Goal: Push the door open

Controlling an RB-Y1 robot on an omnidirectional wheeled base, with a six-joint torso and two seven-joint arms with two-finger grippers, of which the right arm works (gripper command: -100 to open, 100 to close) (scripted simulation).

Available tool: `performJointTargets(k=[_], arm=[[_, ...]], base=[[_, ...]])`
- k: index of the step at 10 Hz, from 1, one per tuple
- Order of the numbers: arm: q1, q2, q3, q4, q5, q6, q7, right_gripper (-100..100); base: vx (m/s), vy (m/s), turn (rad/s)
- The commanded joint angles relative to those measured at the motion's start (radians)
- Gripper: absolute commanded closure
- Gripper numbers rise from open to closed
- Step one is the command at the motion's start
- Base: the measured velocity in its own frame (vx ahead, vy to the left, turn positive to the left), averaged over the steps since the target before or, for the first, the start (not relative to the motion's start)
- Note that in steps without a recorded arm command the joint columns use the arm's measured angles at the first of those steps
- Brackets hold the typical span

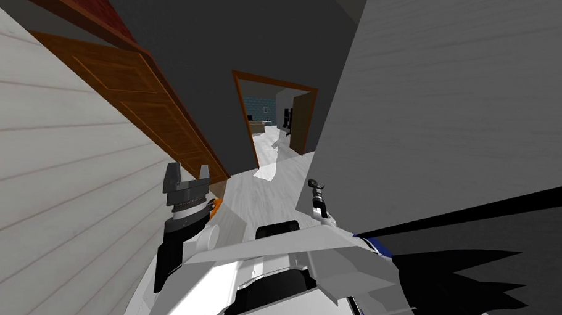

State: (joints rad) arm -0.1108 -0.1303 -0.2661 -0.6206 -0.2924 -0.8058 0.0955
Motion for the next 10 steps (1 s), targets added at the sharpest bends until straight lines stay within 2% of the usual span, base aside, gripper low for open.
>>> performJointTargets(k=[1, 2, 3, 4, 7, 8, 10], arm=[[0.018, -0.011, -0.024, -0.026, -0.014, 0.011, 0.008, 100], [0.018, -0.011, -0.024, -0.026, -0.014, 0.011, 0.008, 100], [0.02, -0.015, -0.045, -0.024, -0.026, 0.009, 0.015, 100], [0.02, -0.015, -0.045, -0.024, -0.026, 0.009, 0.015, 100], [0.024, -0.021, -0.082, -0.019, -0.049, 0.005, 0.028, 100], [0.024, -0.021, -0.082, -0.019, -0.049, 0.005, 0.028, 100], [0.026, -0.025, -0.105, -0.017, -0.063, 0.003, 0.036, 100]], base=[[0.195, 0.029, -0.08], [0.132, 0.0, -0.01], [0.184, 0.023, -0.042], [0.176, 0.025, -0.049], [0.205, 0.02, -0.07], [0.155, 0.009, -0.027], [0.181, 0.043, -0.055]])
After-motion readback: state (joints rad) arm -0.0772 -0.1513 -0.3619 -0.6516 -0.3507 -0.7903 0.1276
